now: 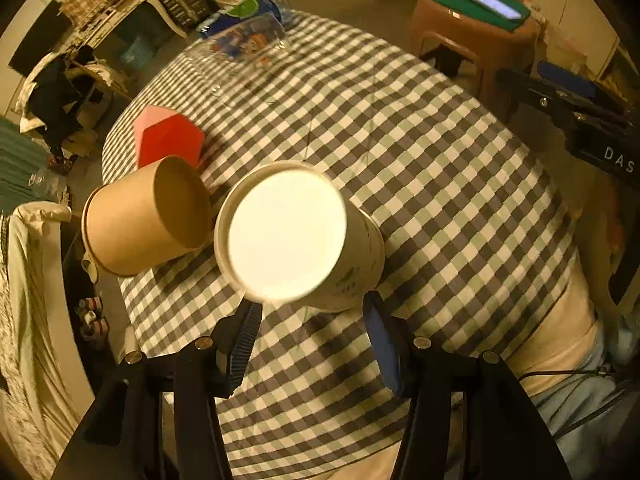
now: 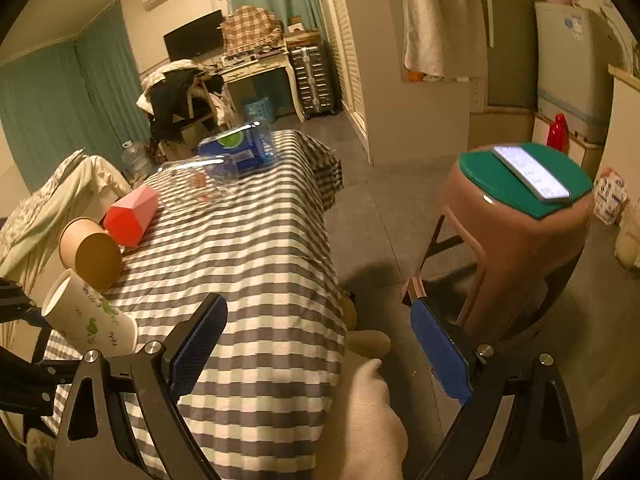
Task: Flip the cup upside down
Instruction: 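Lower the cup rim-down onto the table and open the left gripper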
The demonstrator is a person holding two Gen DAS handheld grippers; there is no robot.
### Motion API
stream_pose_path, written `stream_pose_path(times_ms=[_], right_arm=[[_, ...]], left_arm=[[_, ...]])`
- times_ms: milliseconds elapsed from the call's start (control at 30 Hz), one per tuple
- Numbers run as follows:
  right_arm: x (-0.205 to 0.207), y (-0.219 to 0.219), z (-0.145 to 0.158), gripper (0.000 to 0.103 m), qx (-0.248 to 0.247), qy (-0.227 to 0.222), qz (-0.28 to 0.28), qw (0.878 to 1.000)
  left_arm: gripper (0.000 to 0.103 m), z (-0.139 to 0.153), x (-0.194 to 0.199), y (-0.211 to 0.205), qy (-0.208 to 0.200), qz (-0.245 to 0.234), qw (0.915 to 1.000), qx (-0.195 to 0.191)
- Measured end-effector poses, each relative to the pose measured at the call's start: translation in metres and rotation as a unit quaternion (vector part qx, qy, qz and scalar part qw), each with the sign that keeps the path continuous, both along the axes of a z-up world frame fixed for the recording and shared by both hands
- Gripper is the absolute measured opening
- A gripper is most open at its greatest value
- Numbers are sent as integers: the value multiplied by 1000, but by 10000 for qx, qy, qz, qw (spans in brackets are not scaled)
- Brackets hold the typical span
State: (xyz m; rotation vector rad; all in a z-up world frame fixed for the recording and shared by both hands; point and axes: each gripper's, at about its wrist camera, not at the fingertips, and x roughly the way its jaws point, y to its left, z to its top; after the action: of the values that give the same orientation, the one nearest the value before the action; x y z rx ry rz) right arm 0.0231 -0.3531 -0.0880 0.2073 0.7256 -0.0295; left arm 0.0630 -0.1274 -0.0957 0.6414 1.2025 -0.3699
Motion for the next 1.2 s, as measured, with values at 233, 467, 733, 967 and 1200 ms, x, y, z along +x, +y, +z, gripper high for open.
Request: stream_pose_path(times_ms=[233, 467, 733, 967, 1200], right_arm=[[-16, 25, 27, 93, -273, -251, 220, 9991], [-41, 56, 53, 93, -275, -530, 720, 9956], [-74, 86, 85, 93, -508, -928, 967, 9897], [-101, 97, 105, 93, -705, -1199, 957, 9856], [-112, 103, 106, 97, -866, -1309, 865, 9838]], left_arm=[[56, 22, -35, 34, -355, 377, 9963, -684], [56, 55, -74, 84, -1195, 1377, 9591, -2167], [61, 101, -105, 86, -2774, 1755, 9044, -2726], [78, 120, -119, 82, -3519, 1887, 8745, -2752], [87, 110, -131, 99, -3618, 2190, 8611, -2823]])
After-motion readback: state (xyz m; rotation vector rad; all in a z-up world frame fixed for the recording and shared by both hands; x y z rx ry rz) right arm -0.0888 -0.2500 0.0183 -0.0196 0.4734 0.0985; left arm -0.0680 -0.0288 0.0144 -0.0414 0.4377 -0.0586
